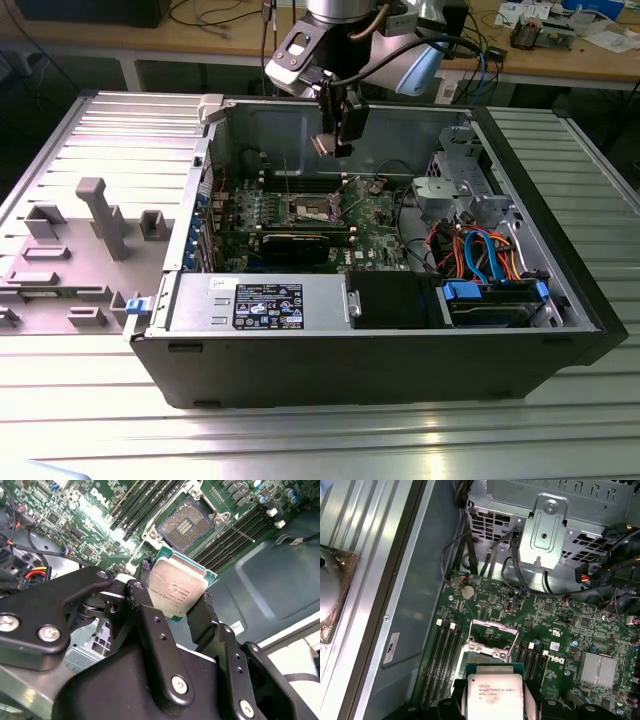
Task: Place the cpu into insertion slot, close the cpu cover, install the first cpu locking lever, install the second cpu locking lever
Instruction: 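Place the cpu into insertion slot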
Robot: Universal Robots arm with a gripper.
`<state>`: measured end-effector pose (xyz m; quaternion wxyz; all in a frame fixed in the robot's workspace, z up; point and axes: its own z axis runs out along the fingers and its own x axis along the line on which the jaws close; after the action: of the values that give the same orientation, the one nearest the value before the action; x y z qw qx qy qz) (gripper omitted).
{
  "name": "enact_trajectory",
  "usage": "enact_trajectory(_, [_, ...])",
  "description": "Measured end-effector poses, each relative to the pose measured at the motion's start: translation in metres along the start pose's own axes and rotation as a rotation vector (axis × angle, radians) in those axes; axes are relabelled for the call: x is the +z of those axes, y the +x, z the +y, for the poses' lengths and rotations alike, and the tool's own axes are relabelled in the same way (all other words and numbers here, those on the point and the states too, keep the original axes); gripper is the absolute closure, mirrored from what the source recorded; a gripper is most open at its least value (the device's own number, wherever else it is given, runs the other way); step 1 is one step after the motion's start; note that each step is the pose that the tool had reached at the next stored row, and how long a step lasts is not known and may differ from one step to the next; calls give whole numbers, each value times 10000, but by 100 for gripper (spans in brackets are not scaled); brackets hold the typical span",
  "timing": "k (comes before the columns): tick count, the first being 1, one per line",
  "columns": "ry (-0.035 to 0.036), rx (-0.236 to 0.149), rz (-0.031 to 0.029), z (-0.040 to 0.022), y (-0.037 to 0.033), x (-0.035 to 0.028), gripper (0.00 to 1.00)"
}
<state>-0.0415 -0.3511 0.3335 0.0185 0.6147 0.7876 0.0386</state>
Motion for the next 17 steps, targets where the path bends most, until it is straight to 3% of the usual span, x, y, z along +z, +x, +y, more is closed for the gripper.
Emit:
enact_trajectory(2, [3, 166, -14, -1, 0, 7, 46])
enact_trajectory(17, [-1, 235, -18, -1, 0, 9, 46])
